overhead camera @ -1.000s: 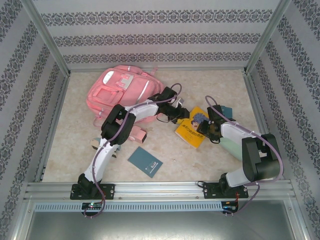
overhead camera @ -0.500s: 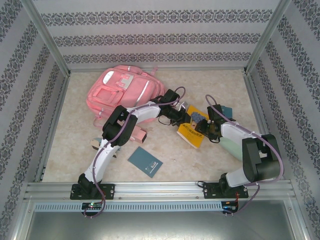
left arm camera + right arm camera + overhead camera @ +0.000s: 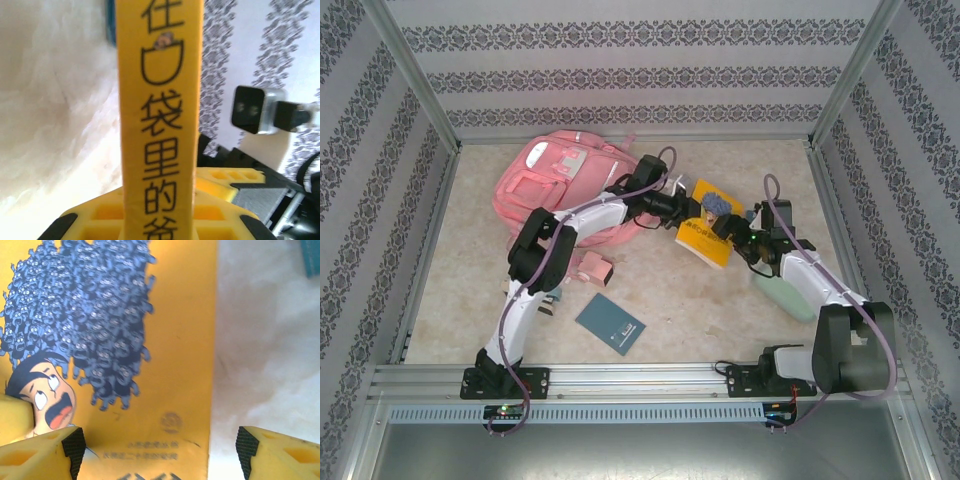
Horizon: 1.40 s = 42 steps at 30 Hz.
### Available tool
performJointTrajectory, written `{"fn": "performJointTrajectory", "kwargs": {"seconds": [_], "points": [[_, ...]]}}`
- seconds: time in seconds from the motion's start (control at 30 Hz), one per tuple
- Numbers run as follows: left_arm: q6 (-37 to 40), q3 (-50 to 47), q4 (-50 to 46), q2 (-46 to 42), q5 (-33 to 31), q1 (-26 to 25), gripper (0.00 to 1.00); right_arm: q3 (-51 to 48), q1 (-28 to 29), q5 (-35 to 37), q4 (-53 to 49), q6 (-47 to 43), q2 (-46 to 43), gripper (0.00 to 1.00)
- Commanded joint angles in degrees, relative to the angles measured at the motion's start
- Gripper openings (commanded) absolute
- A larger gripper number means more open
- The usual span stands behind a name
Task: Pack the student bag
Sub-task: Pick up the book at the center of the table, then pass the book.
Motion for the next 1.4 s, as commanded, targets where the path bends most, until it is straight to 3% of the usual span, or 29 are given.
{"fn": "performJointTrajectory", "kwargs": {"seconds": [0.0, 0.17, 0.33, 0.57, 0.7, 0.8, 0.93, 1.0, 1.13, 1.2, 1.3, 1.37], "points": [[-6.8, -0.3, 13.2, -3.9, 3.8, 1.3, 0.0, -1.3, -1.4, -8.9, 5.7, 4.0, 1.3, 0.83], [-12.2, -0.3, 20.0, -3.5, 4.4, 1.9, 0.0, -1.5, -2.5, -16.9, 15.2, 9.8, 5.3, 0.81], [-13.6, -0.5, 21.8, -3.4, 4.6, 1.9, 0.0, -3.2, -4.1, -24.2, 31.0, 20.4, 10.1, 0.77], [-18.0, -0.5, 26.9, -3.0, 4.6, 2.0, 0.0, -3.7, -4.2, -27.7, 41.5, 26.9, 15.0, 0.8], [-16.9, -0.8, 25.4, -2.4, 4.7, 2.1, 0.0, -3.7, -4.2, -30.0, 49.5, 32.3, 16.5, 0.76], [-14.1, -1.1, 21.9, -2.3, 4.6, 2.4, 0.0, -3.6, -4.2, -30.7, 50.4, 33.7, 15.9, 0.69], [-10.8, -1.6, 18.1, -2.3, 4.6, 3.1, 0.0, -3.8, -4.5, -31.3, 50.4, 33.3, 14.1, 0.5], [-9.8, -1.9, 17.1, -2.3, 4.8, 3.5, 0.0, -4.3, -5.0, -31.2, 49.5, 32.7, 13.5, 0.37], [-4.3, -1.3, 10.0, -2.4, 5.3, 4.0, 0.0, -5.3, -5.8, -30.5, 48.8, 31.8, 13.0, 0.01], [0.5, -0.1, 3.4, -2.5, 4.9, 4.3, 0.11, -5.3, -5.8, -30.4, 47.9, 30.8, 13.1, 0.0], [11.7, 4.4, -12.1, -2.8, 2.2, 5.5, 0.39, -5.4, -5.8, -30.0, 46.9, 29.5, 12.7, 0.0], [20.7, 8.9, -25.2, -3.0, -2.2, 6.7, 0.46, -5.4, -5.8, -29.3, 45.1, 27.8, 12.0, 0.0]]}}
